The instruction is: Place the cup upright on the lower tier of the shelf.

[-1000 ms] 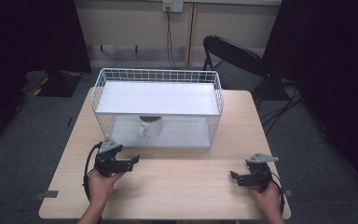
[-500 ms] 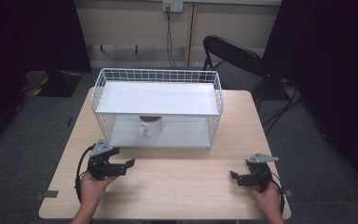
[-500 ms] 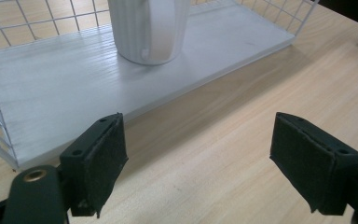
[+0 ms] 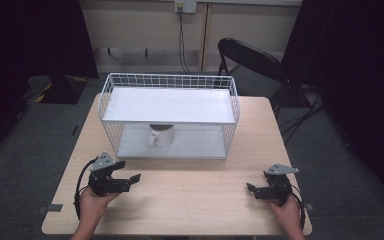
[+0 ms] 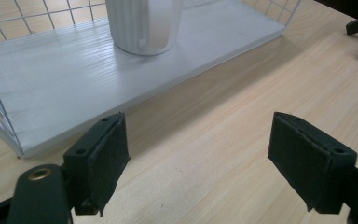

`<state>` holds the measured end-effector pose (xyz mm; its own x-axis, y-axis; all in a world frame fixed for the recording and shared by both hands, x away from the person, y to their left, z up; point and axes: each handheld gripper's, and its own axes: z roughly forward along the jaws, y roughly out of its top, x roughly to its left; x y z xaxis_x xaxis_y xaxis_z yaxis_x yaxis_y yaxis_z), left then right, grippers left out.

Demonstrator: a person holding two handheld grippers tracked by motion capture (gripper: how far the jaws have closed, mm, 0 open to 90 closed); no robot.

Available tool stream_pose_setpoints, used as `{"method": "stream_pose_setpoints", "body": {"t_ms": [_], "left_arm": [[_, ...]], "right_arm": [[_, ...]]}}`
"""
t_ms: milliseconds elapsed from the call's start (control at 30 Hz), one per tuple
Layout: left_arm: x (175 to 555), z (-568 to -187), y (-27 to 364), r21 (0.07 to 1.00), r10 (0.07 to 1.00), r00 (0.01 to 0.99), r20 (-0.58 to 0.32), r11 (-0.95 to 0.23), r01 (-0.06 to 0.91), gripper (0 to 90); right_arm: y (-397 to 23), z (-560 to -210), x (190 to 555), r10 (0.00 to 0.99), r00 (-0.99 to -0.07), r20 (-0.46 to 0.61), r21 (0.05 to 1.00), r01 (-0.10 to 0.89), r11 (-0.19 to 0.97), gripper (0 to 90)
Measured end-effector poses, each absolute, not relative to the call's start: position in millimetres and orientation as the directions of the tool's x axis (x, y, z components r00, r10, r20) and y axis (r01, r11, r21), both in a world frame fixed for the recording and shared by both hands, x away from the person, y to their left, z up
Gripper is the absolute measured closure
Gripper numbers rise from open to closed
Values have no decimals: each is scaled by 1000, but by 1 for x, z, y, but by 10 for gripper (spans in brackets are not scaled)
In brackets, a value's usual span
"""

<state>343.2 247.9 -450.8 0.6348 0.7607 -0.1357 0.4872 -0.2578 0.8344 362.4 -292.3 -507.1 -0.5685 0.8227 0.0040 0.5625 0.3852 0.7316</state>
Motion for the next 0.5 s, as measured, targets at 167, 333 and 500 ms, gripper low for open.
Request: {"method": "stream_pose_setpoints", "body": {"t_ms": [167, 333, 500], "left_arm": [[341, -452, 253, 832, 758, 637, -140, -258, 491, 199], [338, -453, 260, 832, 751, 644, -142, -263, 489, 199], [337, -453, 264, 829, 750, 647, -140, -269, 491, 199]], "right_arm": [[-292, -507, 362, 823, -569, 4, 732, 562, 385, 118], [-292, -507, 362, 823, -569, 4, 732, 562, 385, 118], [-292, -507, 362, 823, -568, 4, 732, 563, 385, 118]]}}
